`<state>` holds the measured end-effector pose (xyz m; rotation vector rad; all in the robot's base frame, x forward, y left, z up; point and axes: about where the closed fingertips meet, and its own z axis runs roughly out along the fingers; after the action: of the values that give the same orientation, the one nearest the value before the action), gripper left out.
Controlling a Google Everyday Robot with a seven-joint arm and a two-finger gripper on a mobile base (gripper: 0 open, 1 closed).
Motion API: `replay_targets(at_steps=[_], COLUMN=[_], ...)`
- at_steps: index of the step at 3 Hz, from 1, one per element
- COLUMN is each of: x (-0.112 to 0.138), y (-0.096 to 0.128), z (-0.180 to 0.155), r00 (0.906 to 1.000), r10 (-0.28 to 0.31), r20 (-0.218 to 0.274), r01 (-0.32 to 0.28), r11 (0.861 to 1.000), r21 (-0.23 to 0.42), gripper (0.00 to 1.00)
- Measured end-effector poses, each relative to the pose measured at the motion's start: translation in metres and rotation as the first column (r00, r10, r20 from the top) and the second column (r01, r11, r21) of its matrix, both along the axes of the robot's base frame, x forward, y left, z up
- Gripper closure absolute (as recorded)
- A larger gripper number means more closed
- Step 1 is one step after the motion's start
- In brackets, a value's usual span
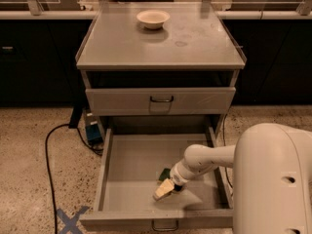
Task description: Pick sponge from middle drawer and place on counter
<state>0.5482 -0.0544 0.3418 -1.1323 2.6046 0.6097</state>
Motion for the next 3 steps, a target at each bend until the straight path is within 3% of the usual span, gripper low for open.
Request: replay_targets(at_steps=[3], x=[0.0000], y=[0.0000], z=[0.0000], r00=[1.0000], r10=[0.000], r20=[0.000], r01=[0.000], r11=[1.000], r21=[0.000], gripper=[0.85])
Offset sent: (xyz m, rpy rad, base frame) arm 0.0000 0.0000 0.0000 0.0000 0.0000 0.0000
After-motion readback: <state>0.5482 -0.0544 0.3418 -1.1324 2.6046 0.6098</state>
